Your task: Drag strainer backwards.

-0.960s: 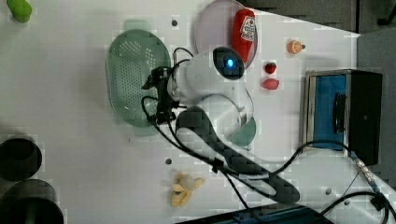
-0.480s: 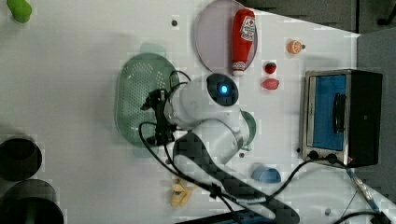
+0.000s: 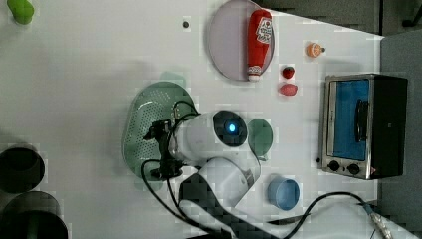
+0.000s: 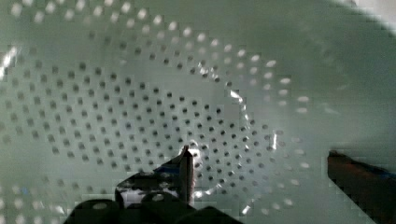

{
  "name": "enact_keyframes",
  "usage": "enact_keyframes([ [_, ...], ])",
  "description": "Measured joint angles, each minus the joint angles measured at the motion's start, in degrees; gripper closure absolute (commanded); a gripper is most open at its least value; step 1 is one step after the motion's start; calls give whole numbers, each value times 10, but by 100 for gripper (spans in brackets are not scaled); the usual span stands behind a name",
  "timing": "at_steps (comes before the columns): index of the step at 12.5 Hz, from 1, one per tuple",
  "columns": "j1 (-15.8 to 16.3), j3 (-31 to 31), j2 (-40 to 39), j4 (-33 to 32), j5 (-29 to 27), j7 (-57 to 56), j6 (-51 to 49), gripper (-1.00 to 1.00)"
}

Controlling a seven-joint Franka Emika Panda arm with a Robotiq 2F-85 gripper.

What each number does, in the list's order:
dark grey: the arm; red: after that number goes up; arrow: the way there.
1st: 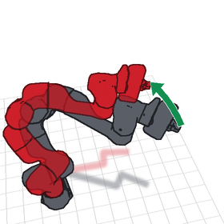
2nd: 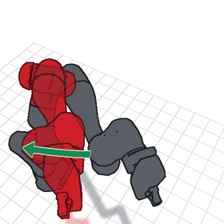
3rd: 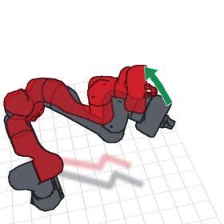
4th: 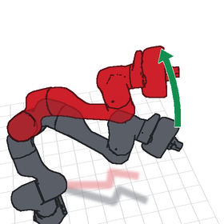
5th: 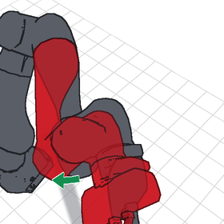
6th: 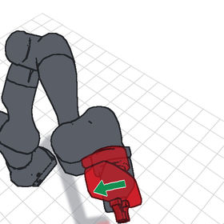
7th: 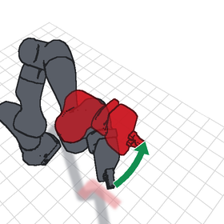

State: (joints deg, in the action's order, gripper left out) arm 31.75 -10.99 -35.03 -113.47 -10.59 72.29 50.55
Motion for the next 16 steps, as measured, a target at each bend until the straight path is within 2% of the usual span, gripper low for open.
enact_keyframes([
  [2, 14, 1, 15, -29, -22, 1, 2, -100],
  [9, 60, -5, 35, -77, -29, 1, 26, -100],
  [12, 84, 0, 48, -103, -48, 1, 37, -100],
  [16, 101, -3, 71, -139, -47, 1, 59, -100],
])
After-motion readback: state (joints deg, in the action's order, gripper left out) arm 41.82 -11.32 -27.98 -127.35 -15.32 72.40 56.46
